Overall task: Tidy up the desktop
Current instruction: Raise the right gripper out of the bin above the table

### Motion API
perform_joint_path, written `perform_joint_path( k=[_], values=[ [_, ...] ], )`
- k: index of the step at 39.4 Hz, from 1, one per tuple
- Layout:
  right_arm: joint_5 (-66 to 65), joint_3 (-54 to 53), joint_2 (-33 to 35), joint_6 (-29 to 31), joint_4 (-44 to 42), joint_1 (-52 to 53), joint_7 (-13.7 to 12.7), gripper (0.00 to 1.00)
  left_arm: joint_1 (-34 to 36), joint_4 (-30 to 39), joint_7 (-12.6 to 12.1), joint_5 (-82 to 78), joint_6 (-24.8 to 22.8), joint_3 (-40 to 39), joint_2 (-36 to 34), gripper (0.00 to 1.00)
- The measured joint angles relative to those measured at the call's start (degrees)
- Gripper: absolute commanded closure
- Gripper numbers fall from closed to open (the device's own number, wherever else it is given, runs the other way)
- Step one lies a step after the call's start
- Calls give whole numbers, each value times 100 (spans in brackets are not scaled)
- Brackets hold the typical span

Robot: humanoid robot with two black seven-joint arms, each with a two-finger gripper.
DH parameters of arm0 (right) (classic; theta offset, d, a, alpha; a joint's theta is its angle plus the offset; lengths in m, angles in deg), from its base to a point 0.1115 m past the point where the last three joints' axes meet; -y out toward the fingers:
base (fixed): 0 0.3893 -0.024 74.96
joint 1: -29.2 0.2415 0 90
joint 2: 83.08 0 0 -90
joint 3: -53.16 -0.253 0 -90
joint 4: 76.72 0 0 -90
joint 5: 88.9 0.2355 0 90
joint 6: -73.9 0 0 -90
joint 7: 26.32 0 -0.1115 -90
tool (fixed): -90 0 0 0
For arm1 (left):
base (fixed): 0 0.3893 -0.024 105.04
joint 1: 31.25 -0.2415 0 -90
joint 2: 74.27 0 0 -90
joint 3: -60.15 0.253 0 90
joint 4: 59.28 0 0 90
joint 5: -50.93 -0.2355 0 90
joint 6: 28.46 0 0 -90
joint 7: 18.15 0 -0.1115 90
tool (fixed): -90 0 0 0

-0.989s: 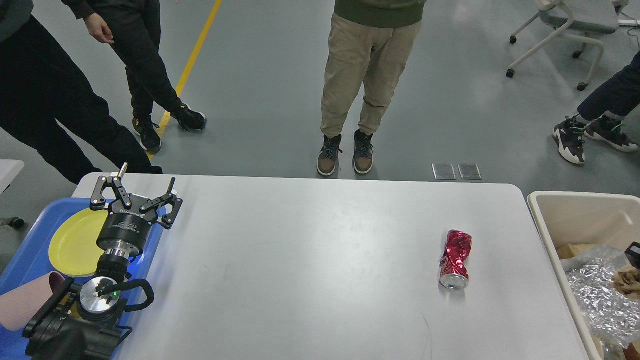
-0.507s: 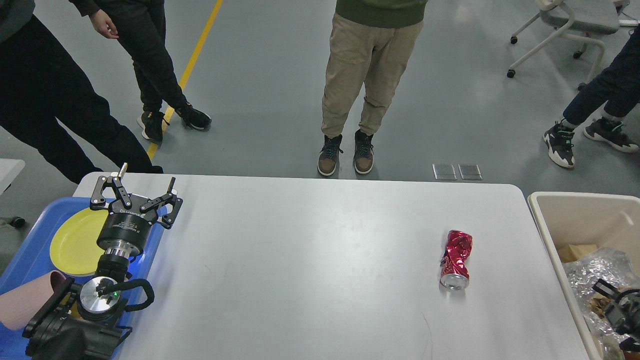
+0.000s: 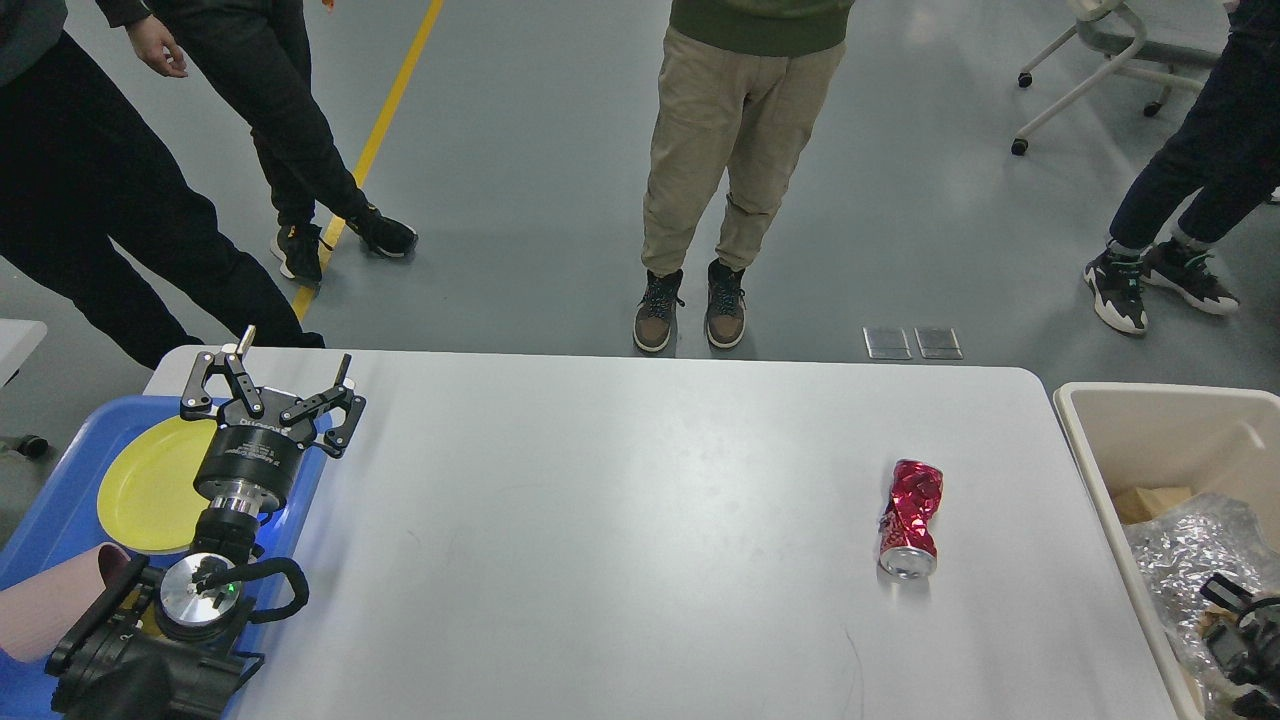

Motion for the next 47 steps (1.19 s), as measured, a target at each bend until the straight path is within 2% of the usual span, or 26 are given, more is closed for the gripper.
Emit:
perform_joint_path(
  k=[3,9,15,37,41,47],
  values=[
    [0,2,9,-10,0,-20,0,26,0,0,0,0,0,0,0,4],
    [-8,22,36,-149,-20,-17,24,1,0,0,0,0,-5,0,1,4],
    [-9,13,33,-390,-22,-16,33,0,0,0,0,0,-5,0,1,4],
    [-9,-2,99,-374,129,98,38,0,0,1,2,0,-3,0,-2,4],
    [-51,42,288,-304,654,482,42,0,0,1,2,0,-1,0,-2,4],
    [-362,216,987,39,2151,1725,43,0,0,1,2,0,-1,0,0,4]
  ],
)
